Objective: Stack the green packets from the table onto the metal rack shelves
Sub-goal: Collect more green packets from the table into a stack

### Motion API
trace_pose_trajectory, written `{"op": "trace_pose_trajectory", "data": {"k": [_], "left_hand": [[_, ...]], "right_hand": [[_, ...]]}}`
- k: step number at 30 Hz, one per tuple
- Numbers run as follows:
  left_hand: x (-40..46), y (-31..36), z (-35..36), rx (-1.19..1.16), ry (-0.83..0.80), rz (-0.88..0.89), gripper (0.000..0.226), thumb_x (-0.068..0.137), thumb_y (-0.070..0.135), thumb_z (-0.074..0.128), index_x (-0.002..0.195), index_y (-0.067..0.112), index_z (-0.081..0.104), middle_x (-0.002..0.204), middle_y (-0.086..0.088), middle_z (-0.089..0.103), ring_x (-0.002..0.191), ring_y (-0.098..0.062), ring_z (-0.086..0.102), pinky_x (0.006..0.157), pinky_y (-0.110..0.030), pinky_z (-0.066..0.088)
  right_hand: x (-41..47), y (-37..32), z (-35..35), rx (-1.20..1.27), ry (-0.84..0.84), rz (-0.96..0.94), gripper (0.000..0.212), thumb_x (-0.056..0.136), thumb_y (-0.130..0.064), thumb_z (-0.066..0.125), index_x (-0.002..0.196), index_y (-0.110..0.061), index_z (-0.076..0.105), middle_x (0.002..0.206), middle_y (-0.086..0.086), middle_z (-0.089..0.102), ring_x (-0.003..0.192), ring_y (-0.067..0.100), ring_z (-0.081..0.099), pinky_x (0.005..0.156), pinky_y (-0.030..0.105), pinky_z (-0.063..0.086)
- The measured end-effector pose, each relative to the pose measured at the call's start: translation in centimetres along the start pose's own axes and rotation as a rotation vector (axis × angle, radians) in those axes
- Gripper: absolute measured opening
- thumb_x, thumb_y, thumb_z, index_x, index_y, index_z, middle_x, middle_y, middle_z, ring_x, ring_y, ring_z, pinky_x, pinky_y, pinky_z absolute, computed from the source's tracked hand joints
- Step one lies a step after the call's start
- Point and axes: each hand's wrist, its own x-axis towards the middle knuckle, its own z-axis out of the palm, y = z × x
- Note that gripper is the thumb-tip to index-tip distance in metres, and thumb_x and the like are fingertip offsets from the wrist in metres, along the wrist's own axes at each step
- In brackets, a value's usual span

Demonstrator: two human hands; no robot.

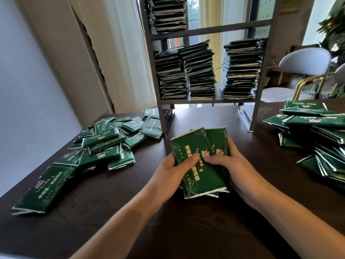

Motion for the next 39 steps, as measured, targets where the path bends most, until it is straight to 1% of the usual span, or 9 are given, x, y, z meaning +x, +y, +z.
{"op": "trace_pose_trajectory", "data": {"k": [5,10,18,22,24,28,32,36,39], "left_hand": [[-0.4,0.2,0.1,0.181,0.078,0.235,0.03,0.093,0.032,0.068,0.122,0.031,0.06,0.111,0.015,0.074,0.102,-0.003,0.07,0.082,-0.023,0.057],[-0.7,0.5,-0.1,0.369,0.135,0.342,0.041,0.087,0.048,0.069,0.123,0.038,0.054,0.117,0.023,0.068,0.111,0.004,0.063,0.098,-0.036,0.054],[-0.9,-1.8,0.4,0.382,0.13,0.335,0.068,0.084,0.062,0.062,0.141,0.037,0.036,0.124,0.025,0.063,0.114,0.008,0.06,0.097,-0.025,0.051],[-0.2,-2.3,0.6,0.392,0.039,0.252,0.06,0.087,0.065,0.051,0.142,0.048,0.031,0.127,0.029,0.06,0.118,0.01,0.056,0.106,-0.031,0.046],[0.0,-2.2,0.6,0.313,-0.018,0.228,0.058,0.091,0.051,0.052,0.144,0.045,0.03,0.129,0.027,0.059,0.122,0.008,0.054,0.108,-0.028,0.044],[-0.1,-2.0,0.4,0.206,-0.052,0.244,0.067,0.085,0.008,0.049,0.142,0.041,0.034,0.125,0.021,0.064,0.121,0.001,0.057,0.095,-0.021,0.049],[-0.3,-2.0,0.1,0.246,-0.005,0.284,0.072,0.088,-0.006,0.054,0.141,0.039,0.035,0.12,0.021,0.065,0.116,0.0,0.06,0.091,-0.02,0.052],[-0.2,-2.5,-0.3,0.303,-0.016,0.209,0.066,0.083,0.017,0.069,0.139,0.039,0.041,0.123,0.019,0.066,0.117,0.001,0.061,0.105,-0.034,0.047],[0.3,-1.5,-1.1,0.24,-0.048,0.125,0.059,0.076,0.025,0.074,0.13,0.034,0.054,0.118,0.008,0.072,0.113,-0.01,0.066,0.104,-0.04,0.049]], "right_hand": [[-0.5,-0.5,0.1,-0.008,0.002,-0.131,0.076,0.089,0.011,0.056,0.139,-0.045,0.042,0.107,-0.003,0.077,0.097,0.019,0.074,0.071,0.029,0.061],[-0.7,-0.6,-0.1,-0.128,-0.027,-0.212,0.089,0.089,0.018,0.051,0.144,-0.049,0.033,0.114,-0.013,0.074,0.107,0.01,0.07,0.083,0.023,0.058],[-0.8,-0.2,0.3,-0.277,-0.137,-0.144,0.103,0.08,0.017,0.055,0.155,-0.043,0.018,0.122,-0.013,0.062,0.1,-0.004,0.066,0.077,0.014,0.053],[-0.4,-0.1,0.1,-0.352,-0.124,-0.102,0.089,0.066,0.009,0.055,0.143,-0.033,0.04,0.119,-0.002,0.066,0.101,0.002,0.066,0.075,0.016,0.054],[-0.2,0.0,0.0,-0.328,-0.109,-0.079,0.084,0.073,0.019,0.05,0.137,-0.035,0.046,0.118,0.0,0.068,0.099,0.005,0.067,0.074,0.019,0.054],[-0.3,0.3,-0.3,-0.214,-0.073,-0.044,0.077,0.068,0.015,0.05,0.129,-0.031,0.055,0.106,-0.003,0.075,0.096,0.011,0.071,0.068,0.022,0.055],[-0.3,0.1,-0.1,-0.203,-0.053,-0.067,0.071,0.059,0.006,0.051,0.122,-0.026,0.057,0.102,-0.004,0.074,0.093,0.008,0.071,0.065,0.018,0.054],[-0.6,-0.3,-0.2,-0.284,-0.064,-0.013,0.071,0.056,-0.005,0.055,0.124,-0.027,0.056,0.104,-0.002,0.073,0.092,0.007,0.07,0.07,0.021,0.053],[-0.5,-0.5,-0.3,-0.192,-0.037,0.047,0.058,0.076,0.002,0.064,0.127,-0.024,0.056,0.109,0.004,0.075,0.098,0.022,0.072,0.083,0.038,0.059]]}}
